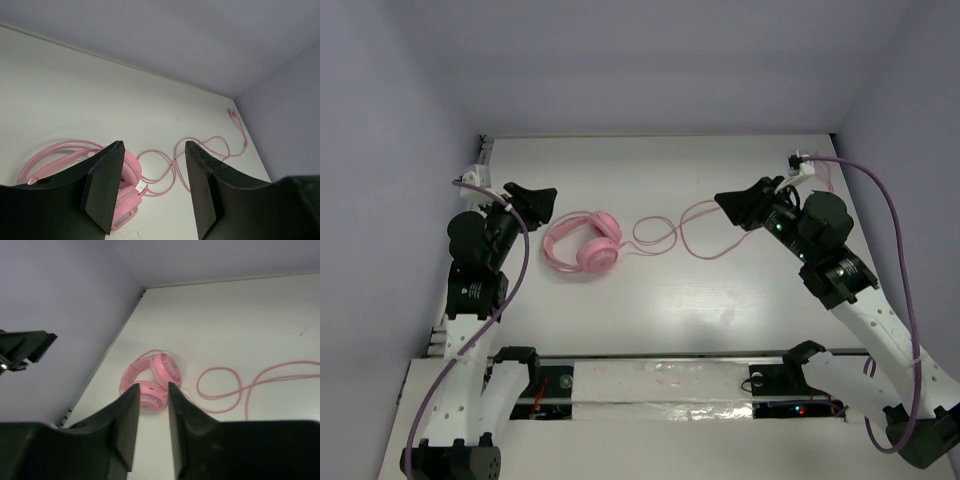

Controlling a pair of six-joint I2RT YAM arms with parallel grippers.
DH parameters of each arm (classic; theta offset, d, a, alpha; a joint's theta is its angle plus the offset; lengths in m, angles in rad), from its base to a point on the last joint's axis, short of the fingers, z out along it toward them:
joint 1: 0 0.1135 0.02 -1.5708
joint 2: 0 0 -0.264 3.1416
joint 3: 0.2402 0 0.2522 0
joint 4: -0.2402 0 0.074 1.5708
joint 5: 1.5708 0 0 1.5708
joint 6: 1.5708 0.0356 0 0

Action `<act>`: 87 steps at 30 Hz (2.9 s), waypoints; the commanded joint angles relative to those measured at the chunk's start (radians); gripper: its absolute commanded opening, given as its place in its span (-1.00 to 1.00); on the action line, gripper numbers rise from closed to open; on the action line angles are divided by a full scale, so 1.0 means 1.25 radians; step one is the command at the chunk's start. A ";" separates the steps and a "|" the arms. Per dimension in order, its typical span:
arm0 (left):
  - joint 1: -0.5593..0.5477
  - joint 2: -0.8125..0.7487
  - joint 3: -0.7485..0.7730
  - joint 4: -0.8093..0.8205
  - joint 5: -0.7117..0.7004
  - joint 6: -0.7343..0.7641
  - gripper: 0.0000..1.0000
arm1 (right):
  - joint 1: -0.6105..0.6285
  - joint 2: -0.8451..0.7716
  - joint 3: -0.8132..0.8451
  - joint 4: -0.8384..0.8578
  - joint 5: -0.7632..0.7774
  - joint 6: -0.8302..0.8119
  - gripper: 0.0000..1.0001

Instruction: Wrap the headphones

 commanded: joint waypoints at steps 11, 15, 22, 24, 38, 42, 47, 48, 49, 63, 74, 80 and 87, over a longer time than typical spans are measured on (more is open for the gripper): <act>-0.002 0.081 0.019 -0.114 -0.237 -0.037 -1.00 | 0.007 0.029 -0.030 -0.013 0.005 -0.006 -1.00; -0.002 0.108 -0.018 -0.175 -0.419 -0.051 -1.00 | 0.007 0.046 -0.049 0.011 -0.030 0.017 -1.00; -0.002 0.248 -0.014 -0.213 -0.449 -0.067 -0.79 | 0.007 0.047 -0.080 0.057 -0.075 0.028 -0.98; -0.009 0.263 -0.028 -0.206 -0.446 -0.078 -0.44 | 0.007 0.042 -0.086 0.062 -0.083 0.028 -0.76; -0.134 0.443 -0.102 -0.175 -0.530 -0.134 0.35 | 0.007 0.039 -0.104 0.079 -0.148 0.030 0.05; -0.134 0.504 -0.093 -0.140 -0.521 -0.132 0.36 | 0.007 0.039 -0.115 0.079 -0.161 0.032 0.05; -0.134 0.593 -0.077 -0.089 -0.496 -0.122 0.33 | 0.007 0.038 -0.120 0.105 -0.159 0.033 0.05; -0.134 0.601 -0.077 -0.083 -0.487 -0.122 0.28 | 0.014 0.038 -0.120 0.106 -0.158 0.033 0.05; -0.134 0.620 -0.076 -0.078 -0.483 -0.120 0.23 | 0.014 0.040 -0.121 0.107 -0.158 0.035 0.05; -0.149 0.667 -0.070 -0.027 -0.444 -0.098 -1.00 | 0.014 0.024 -0.113 0.097 -0.130 0.030 0.04; -0.166 0.351 0.192 -0.264 -0.319 0.016 -1.00 | 0.030 0.076 -0.110 0.122 -0.157 0.004 -0.94; -0.166 0.325 0.384 -0.355 -0.262 0.061 -1.00 | 0.030 0.099 -0.110 0.181 -0.228 -0.061 0.37; -0.147 0.358 0.511 -0.390 -0.102 0.082 -1.00 | 0.045 0.105 -0.137 0.271 -0.198 -0.144 0.82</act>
